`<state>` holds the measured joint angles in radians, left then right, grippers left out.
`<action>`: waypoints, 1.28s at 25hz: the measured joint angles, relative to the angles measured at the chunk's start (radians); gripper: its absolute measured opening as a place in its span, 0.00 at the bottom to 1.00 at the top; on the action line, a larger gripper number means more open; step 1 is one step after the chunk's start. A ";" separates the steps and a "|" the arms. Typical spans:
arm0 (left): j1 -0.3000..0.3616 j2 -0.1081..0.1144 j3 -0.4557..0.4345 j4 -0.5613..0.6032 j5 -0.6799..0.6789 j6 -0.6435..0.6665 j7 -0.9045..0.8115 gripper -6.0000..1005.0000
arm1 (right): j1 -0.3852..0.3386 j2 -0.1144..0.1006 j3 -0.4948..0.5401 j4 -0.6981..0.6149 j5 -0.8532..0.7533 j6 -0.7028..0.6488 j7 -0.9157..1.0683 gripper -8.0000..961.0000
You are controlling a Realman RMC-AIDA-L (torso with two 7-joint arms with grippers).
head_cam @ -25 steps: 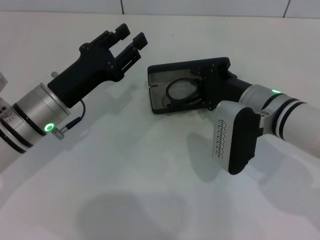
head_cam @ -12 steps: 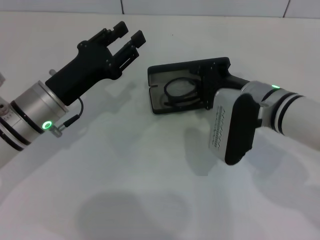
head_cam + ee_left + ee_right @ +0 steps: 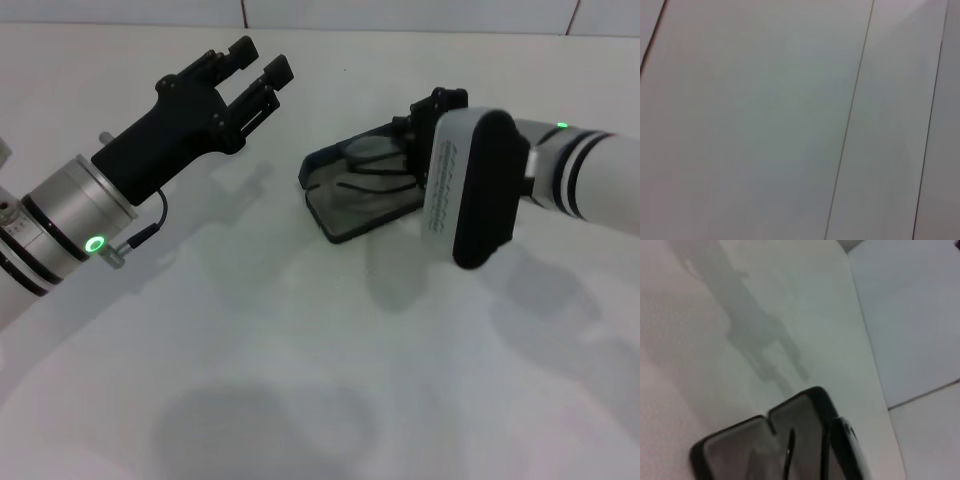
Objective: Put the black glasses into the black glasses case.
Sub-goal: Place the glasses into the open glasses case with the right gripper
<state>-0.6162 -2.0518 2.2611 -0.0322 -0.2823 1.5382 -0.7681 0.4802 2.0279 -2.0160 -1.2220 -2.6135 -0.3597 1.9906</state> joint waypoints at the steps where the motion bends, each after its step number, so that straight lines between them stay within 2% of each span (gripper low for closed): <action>1: 0.000 0.001 0.000 0.000 0.000 0.000 0.000 0.56 | 0.015 0.000 0.010 0.006 0.000 -0.017 0.012 0.19; 6: -0.002 0.005 0.000 0.000 0.000 0.001 0.001 0.56 | 0.058 0.000 0.025 0.044 -0.007 -0.038 0.032 0.19; 12: -0.010 0.005 0.000 0.000 -0.001 -0.001 0.003 0.56 | 0.067 0.000 0.013 0.056 -0.057 -0.030 0.031 0.19; 24: -0.007 0.004 0.000 0.000 -0.005 -0.001 0.004 0.56 | 0.005 0.000 -0.001 -0.016 -0.143 -0.043 0.026 0.27; 32: -0.006 0.001 0.000 0.000 -0.003 0.000 0.004 0.56 | 0.030 0.000 0.053 -0.085 -0.155 -0.237 0.033 0.29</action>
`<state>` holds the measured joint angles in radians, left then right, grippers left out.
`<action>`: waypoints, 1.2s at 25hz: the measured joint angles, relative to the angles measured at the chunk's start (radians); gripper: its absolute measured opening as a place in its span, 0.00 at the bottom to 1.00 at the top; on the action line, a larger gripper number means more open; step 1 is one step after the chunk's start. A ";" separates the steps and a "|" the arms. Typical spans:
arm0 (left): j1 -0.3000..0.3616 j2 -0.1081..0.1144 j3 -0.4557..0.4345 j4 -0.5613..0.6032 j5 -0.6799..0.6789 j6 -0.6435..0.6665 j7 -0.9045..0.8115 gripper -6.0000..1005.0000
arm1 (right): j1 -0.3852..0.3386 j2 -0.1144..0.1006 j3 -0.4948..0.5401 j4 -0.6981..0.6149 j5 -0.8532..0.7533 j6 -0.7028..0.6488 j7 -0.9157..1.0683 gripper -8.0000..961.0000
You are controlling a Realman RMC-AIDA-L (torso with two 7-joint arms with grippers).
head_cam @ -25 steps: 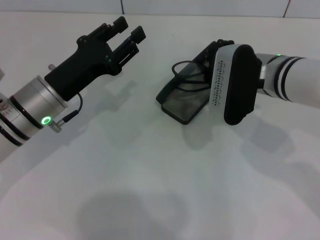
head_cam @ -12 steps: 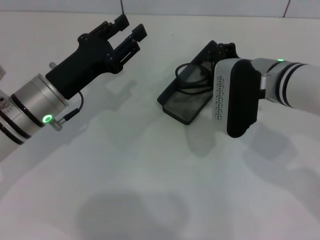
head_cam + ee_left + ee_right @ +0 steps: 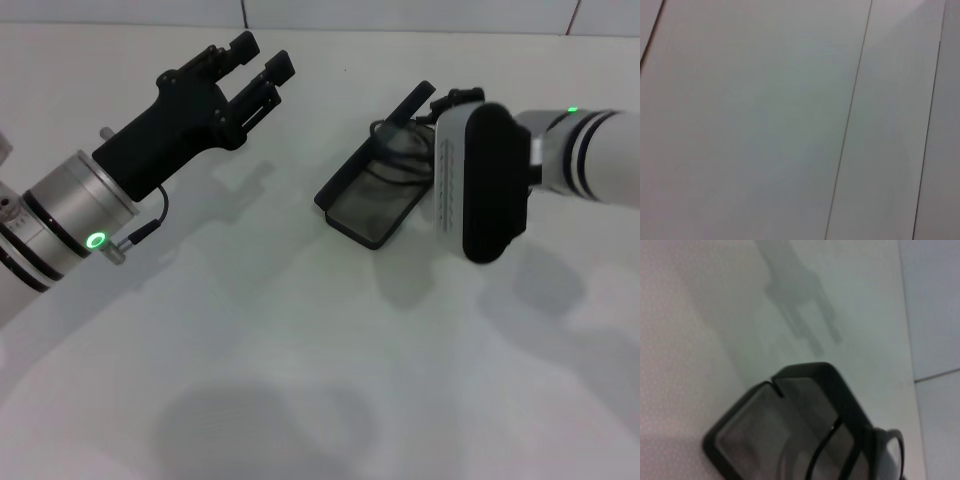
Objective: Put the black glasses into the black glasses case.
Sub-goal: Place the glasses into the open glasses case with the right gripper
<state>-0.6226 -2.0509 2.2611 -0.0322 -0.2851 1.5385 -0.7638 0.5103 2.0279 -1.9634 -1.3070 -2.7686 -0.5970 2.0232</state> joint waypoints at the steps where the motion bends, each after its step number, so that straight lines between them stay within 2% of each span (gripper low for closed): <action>1: 0.001 0.000 0.000 0.000 0.000 0.001 0.000 0.56 | 0.003 0.000 0.007 -0.003 0.000 -0.007 0.000 0.29; 9: 0.003 -0.002 0.000 0.000 0.001 0.006 0.000 0.56 | 0.065 0.000 0.039 -0.012 -0.004 -0.091 0.000 0.40; 11: 0.003 -0.002 0.000 0.000 0.001 0.006 0.000 0.56 | 0.093 0.000 0.059 -0.017 -0.010 -0.174 0.001 0.40; 25: 0.003 0.000 0.000 0.000 0.001 0.003 0.001 0.56 | 0.077 -0.004 0.067 -0.121 0.030 -0.335 -0.003 0.40; 30: -0.002 0.000 0.000 0.000 0.001 0.001 0.006 0.56 | 0.075 -0.005 0.076 -0.127 0.100 -0.321 -0.009 0.40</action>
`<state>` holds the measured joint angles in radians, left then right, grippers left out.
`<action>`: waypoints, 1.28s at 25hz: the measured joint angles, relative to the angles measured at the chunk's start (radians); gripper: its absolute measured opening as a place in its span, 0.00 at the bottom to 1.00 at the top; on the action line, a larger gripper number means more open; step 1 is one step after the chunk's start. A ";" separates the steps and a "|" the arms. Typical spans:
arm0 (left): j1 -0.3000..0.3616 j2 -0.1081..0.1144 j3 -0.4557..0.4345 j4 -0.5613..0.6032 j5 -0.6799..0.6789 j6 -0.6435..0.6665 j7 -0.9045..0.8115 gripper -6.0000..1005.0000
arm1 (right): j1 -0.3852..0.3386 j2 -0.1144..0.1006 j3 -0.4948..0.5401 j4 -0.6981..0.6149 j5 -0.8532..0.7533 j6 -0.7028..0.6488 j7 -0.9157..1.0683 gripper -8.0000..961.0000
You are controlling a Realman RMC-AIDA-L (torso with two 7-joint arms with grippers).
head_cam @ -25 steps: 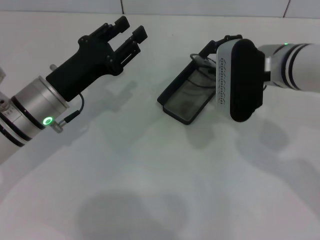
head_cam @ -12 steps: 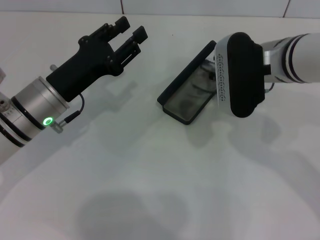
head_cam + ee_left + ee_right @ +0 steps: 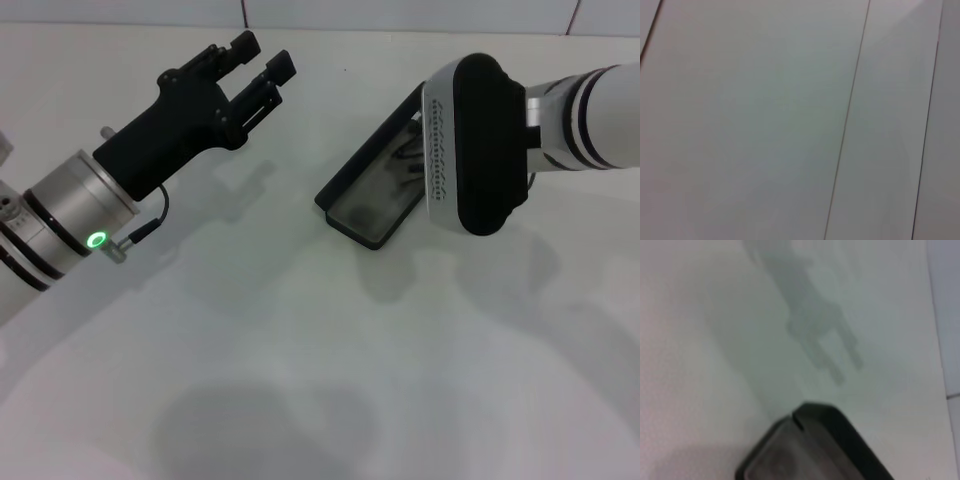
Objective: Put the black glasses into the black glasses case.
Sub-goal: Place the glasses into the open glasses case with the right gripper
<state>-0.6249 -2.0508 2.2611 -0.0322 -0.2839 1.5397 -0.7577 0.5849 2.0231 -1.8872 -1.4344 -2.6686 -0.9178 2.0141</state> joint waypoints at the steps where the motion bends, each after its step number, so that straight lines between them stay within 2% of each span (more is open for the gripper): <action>1: 0.000 0.000 0.000 0.000 0.000 0.000 0.000 0.56 | 0.004 0.000 0.009 0.000 0.025 -0.009 -0.003 0.40; 10: 0.005 0.001 0.000 0.000 0.002 0.002 0.003 0.56 | -0.001 0.004 0.197 0.018 0.104 -0.086 0.002 0.40; 16: 0.000 0.003 0.000 0.000 0.002 0.000 -0.003 0.56 | 0.066 0.001 0.347 0.114 0.080 -0.204 0.009 0.40; 26: -0.004 0.004 0.000 0.000 0.002 -0.003 0.001 0.56 | 0.264 -0.001 0.377 0.434 0.032 -0.176 0.008 0.38; 32: -0.012 0.003 0.000 0.000 0.002 -0.003 0.003 0.56 | 0.275 0.002 0.369 0.463 0.009 -0.162 0.004 0.36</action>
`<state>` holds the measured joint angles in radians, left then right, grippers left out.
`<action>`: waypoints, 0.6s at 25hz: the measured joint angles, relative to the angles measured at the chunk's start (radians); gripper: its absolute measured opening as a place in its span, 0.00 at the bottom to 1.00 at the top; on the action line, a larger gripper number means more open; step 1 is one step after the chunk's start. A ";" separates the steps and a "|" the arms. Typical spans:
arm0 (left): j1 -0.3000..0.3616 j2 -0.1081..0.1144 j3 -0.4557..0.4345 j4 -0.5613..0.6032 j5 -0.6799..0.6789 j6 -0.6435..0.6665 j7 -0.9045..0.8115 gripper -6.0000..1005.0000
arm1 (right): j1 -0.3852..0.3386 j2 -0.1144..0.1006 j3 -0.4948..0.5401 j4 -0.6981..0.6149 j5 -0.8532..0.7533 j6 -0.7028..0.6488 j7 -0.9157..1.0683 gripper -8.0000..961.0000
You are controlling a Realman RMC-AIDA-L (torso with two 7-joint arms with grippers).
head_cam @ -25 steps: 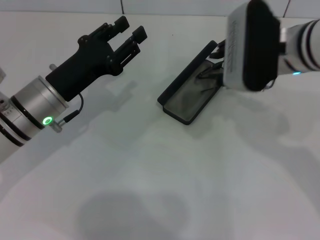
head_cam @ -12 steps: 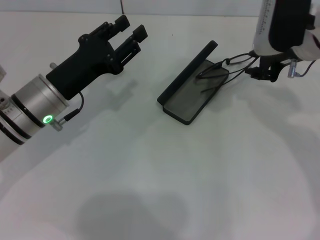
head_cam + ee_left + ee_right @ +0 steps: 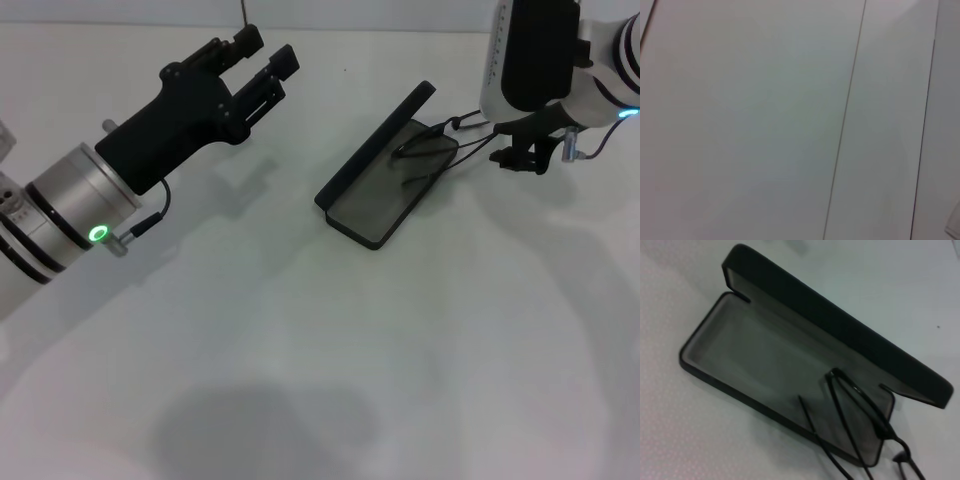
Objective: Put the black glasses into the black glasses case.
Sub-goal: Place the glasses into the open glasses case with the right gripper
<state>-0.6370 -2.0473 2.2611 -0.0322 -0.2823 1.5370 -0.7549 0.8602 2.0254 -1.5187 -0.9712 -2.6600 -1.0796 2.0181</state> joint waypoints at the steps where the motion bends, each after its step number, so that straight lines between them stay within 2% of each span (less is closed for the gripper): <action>1: -0.001 0.000 0.000 0.000 0.000 0.000 0.000 0.56 | 0.001 0.000 0.000 0.004 -0.005 0.008 -0.001 0.35; 11: 0.001 0.001 0.000 0.000 0.000 0.000 0.000 0.56 | 0.052 0.003 -0.065 0.104 -0.015 0.119 0.001 0.26; 15: 0.002 0.001 0.001 0.000 0.000 0.000 0.000 0.56 | 0.099 0.003 -0.078 0.183 -0.015 0.153 0.003 0.26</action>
<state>-0.6350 -2.0463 2.2625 -0.0323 -0.2823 1.5371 -0.7547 0.9588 2.0279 -1.5962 -0.7878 -2.6752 -0.9262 2.0207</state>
